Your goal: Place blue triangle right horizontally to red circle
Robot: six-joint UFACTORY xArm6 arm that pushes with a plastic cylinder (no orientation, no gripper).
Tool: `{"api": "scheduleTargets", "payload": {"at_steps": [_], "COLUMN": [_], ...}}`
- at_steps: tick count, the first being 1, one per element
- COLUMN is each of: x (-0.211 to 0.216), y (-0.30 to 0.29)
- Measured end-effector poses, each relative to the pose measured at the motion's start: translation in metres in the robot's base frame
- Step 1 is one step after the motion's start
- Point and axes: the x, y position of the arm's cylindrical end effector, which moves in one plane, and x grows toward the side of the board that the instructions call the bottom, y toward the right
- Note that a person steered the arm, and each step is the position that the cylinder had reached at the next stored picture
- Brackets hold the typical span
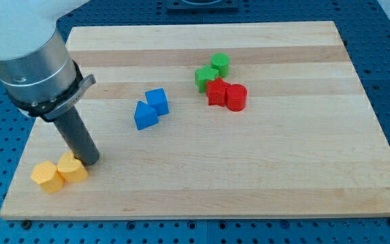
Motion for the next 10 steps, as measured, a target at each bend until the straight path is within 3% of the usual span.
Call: {"api": "scheduleTargets", "payload": {"at_steps": [1,3,6,7,8,10], "x": [0.004,-0.037,-0.053,-0.086,-0.104,-0.07], "y": [0.0,0.052,0.03,0.008,0.029,0.109]}}
